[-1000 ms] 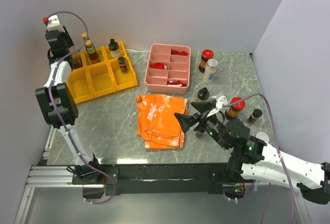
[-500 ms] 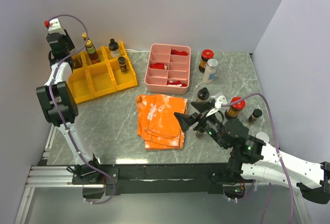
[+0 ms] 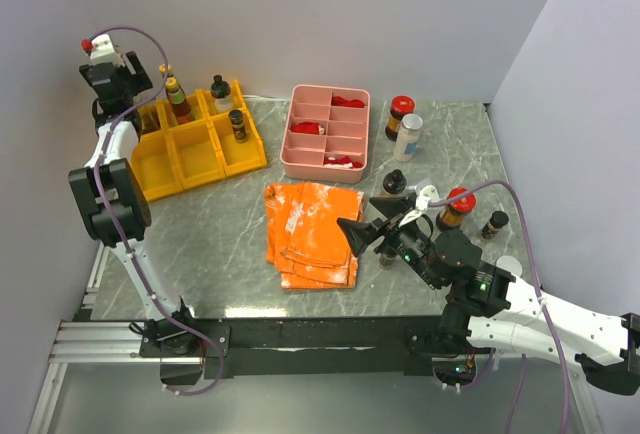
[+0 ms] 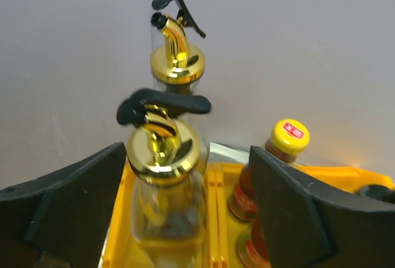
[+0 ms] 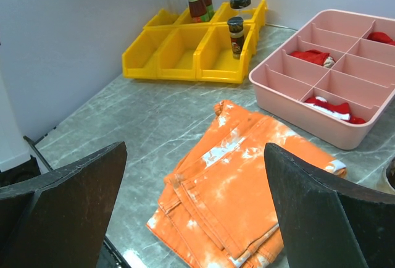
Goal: Organize the condiment bottles
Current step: Place the bottle in the storage box, then pick up the bottle from the center of the board.
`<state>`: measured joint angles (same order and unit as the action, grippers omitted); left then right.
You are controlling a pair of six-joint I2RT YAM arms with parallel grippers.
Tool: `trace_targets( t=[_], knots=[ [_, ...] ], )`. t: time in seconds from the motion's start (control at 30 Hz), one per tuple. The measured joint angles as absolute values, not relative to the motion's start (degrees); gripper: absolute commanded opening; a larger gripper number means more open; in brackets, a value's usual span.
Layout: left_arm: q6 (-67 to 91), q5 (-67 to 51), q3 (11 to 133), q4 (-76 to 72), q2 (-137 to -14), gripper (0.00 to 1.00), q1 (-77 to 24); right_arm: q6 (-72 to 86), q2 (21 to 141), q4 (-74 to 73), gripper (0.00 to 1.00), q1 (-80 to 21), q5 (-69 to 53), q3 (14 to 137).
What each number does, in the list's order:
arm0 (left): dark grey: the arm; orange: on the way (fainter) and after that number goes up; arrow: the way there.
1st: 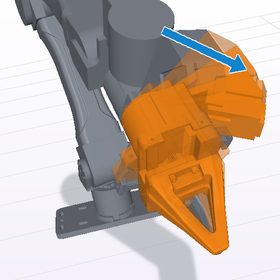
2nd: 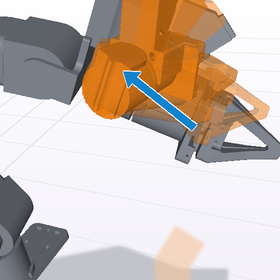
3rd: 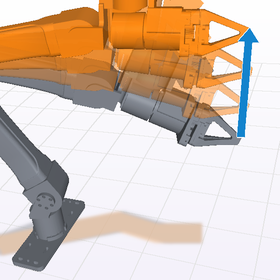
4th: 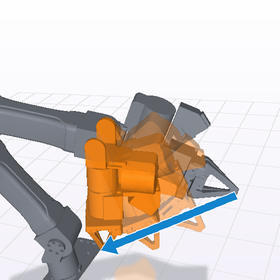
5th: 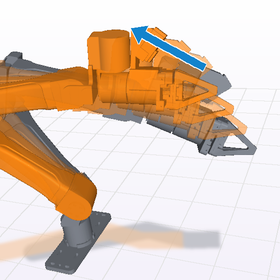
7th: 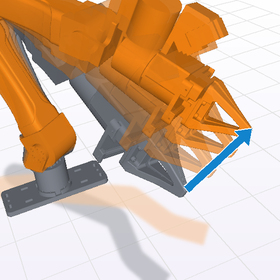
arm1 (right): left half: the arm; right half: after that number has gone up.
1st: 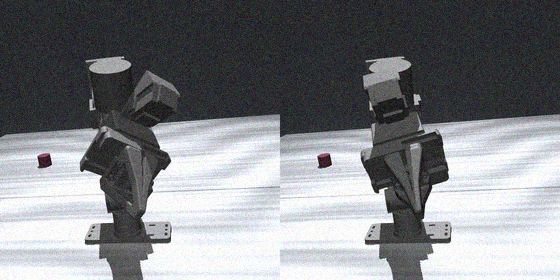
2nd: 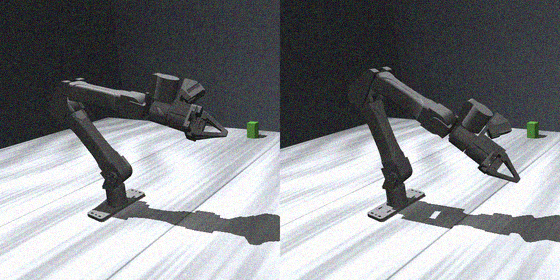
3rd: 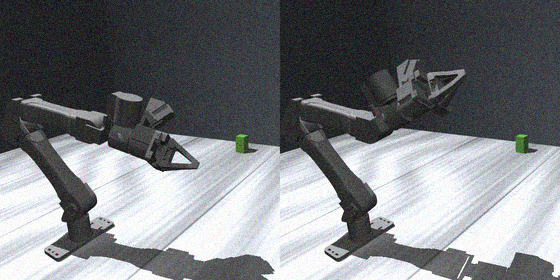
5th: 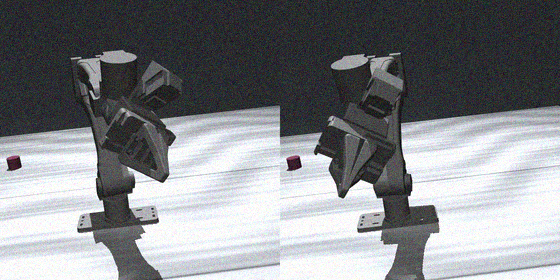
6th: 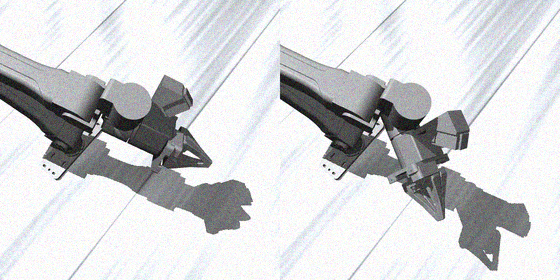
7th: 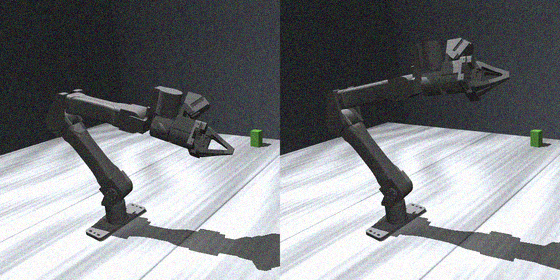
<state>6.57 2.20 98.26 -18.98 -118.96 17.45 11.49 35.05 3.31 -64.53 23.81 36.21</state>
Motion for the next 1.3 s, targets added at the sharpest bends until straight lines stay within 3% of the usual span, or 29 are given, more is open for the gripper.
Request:
trace_targets(
  t=[0.23, 0.8, 0.93, 1.07, 1.17, 1.3],
  knots=[
    [10.22, 1.93, 94.45, -15.29, -111.42, 0.99, 17.45, 11.51, 34.89, 2.76, 1.00, -64.53, 22.52, 36.21],
    [19.14, -1.72, 86.80, 8.25, -89.47, 0.97, 15.68, 17.87, 43.18, -3.53, 1.00, -64.18, 27.38, 39.81],
    [18.87, -2.63, 82.70, 13.82, -82.28, 0.97, 10.90, 19.84, 46.48, -6.55, 1.00, -62.96, 27.79, 40.53],
    [17.80, -2.79, 76.55, 18.24, -75.02, 0.97, -1.63, 23.00, 51.31, -11.73, 1.00, -59.02, 26.72, 44.71],
    [17.04, -3.68, 72.18, 20.27, -71.24, 0.97, -9.69, 26.22, 53.58, -15.31, 0.96, -55.20, 25.30, 47.00],
    [16.19, -3.79, 66.02, 21.91, -65.30, 0.96, -13.04, 30.74, 53.82, -19.51, 0.90, -50.76, 22.79, 46.46]
  ],
)
